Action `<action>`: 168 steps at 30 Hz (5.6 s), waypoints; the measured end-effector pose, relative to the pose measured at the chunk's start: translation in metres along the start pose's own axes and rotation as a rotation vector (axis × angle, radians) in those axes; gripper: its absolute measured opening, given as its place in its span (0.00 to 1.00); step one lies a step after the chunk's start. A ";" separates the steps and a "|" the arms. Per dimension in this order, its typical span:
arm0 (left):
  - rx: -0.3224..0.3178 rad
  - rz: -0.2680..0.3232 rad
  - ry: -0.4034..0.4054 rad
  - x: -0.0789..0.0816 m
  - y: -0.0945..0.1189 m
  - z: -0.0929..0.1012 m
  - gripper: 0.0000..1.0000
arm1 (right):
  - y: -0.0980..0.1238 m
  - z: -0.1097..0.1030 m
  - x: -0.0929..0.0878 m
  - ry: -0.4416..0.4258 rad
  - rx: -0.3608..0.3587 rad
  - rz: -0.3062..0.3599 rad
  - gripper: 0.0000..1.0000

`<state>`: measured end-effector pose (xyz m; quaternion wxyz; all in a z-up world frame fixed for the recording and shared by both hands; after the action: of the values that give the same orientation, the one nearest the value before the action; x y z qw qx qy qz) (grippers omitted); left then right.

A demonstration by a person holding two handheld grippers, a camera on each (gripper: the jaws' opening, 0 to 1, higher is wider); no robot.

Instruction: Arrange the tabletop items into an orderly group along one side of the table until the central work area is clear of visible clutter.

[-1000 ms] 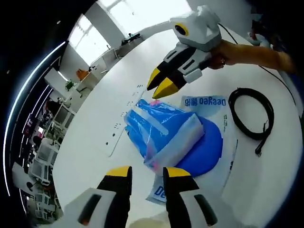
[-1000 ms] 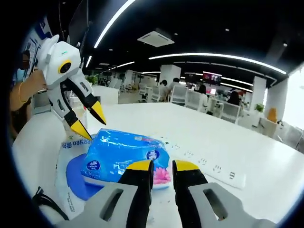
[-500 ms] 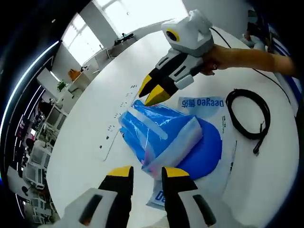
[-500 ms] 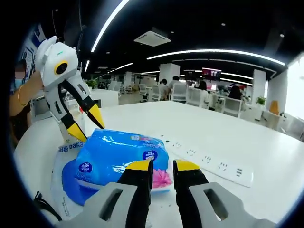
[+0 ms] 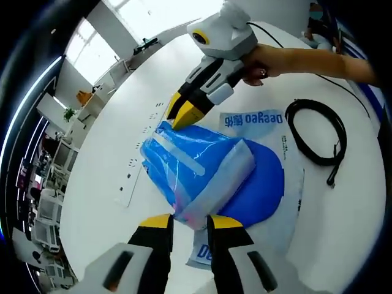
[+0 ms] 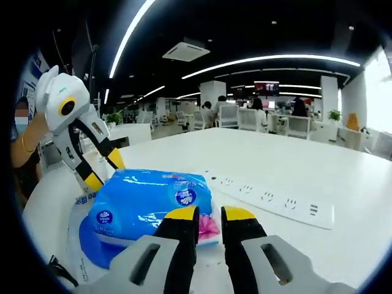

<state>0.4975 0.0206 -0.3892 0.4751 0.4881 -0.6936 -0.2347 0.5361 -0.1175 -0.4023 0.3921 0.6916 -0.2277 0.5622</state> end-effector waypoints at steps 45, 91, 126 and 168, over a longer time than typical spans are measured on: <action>0.026 0.121 0.137 0.022 0.012 -0.005 0.00 | 0.035 0.000 0.014 0.181 -0.056 0.046 0.00; -0.013 0.168 0.024 0.108 0.007 0.034 0.00 | 0.150 0.028 0.007 0.182 -0.188 0.037 0.00; -0.056 0.202 -0.055 0.157 -0.008 0.064 0.01 | 0.212 0.025 -0.008 0.165 -0.281 0.017 0.00; -0.078 0.218 0.001 0.169 -0.042 0.054 0.01 | 0.219 0.028 -0.041 0.114 -0.276 -0.016 0.00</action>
<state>0.4569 -0.1563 -0.3735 0.5166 0.3913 -0.7326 -0.2081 0.3766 -0.2743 -0.3807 0.5003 0.5999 -0.2743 0.5609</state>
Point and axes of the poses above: the point that each gripper's makers call its tool centre point, and the gripper's own axes: y roughly backward along the fingers, z roughly to its right, x roughly out of its top, the point moved 2 cm from there along y, roughly backward along the fingers, and after that the axes turned 3 degrees about -y, right-handed, at the moved point
